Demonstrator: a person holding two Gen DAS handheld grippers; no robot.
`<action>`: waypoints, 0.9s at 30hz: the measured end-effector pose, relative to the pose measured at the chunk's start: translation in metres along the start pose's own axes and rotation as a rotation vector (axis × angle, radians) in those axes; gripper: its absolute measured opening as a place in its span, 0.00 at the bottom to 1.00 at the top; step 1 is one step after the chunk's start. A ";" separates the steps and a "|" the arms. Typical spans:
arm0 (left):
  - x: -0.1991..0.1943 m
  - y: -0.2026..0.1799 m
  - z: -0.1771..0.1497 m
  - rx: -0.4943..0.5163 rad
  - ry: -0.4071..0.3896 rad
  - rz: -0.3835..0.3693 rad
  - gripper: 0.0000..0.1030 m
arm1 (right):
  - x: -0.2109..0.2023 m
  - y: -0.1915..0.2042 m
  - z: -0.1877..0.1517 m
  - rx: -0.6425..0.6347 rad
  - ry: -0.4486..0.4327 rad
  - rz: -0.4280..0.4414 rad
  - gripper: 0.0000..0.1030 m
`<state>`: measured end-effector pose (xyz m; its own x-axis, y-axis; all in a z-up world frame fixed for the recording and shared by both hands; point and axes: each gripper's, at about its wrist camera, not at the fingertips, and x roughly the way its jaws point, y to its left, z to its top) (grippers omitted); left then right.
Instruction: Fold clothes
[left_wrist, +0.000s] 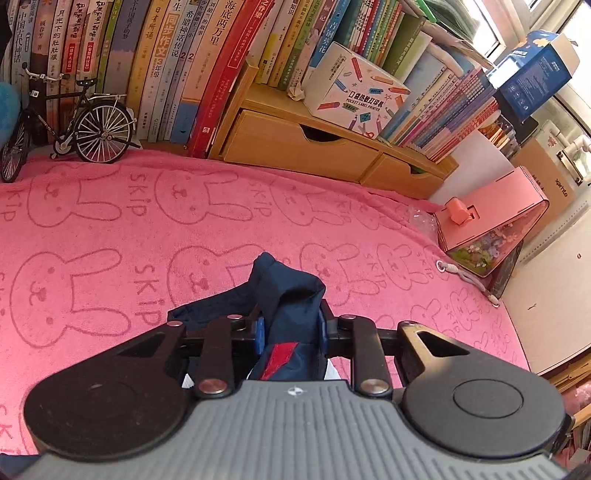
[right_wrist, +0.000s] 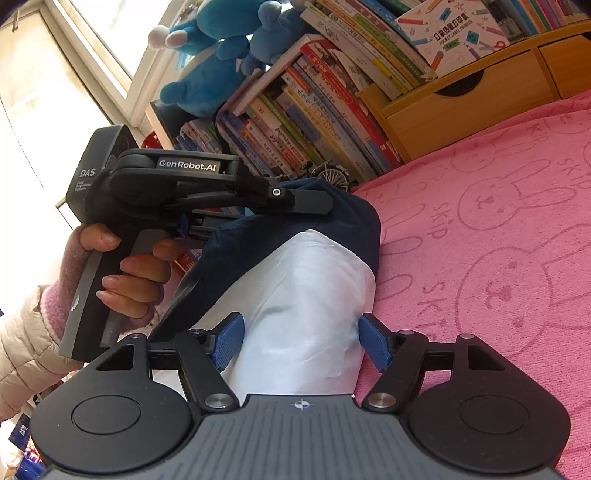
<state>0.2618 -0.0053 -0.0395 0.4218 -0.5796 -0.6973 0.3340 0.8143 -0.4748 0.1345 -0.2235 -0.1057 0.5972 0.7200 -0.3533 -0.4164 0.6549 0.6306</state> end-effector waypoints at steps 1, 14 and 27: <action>0.002 0.000 0.001 -0.005 0.000 0.000 0.23 | 0.000 0.000 0.000 -0.002 0.002 -0.001 0.68; -0.019 0.022 0.038 -0.197 -0.180 -0.071 0.24 | 0.003 0.002 0.000 -0.009 0.018 0.002 0.69; -0.014 -0.003 -0.006 0.012 0.092 -0.019 0.49 | 0.003 0.004 0.001 -0.029 0.025 -0.006 0.71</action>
<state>0.2497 0.0011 -0.0317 0.3361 -0.5886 -0.7352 0.3515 0.8027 -0.4819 0.1350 -0.2189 -0.1039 0.5825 0.7216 -0.3741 -0.4327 0.6649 0.6088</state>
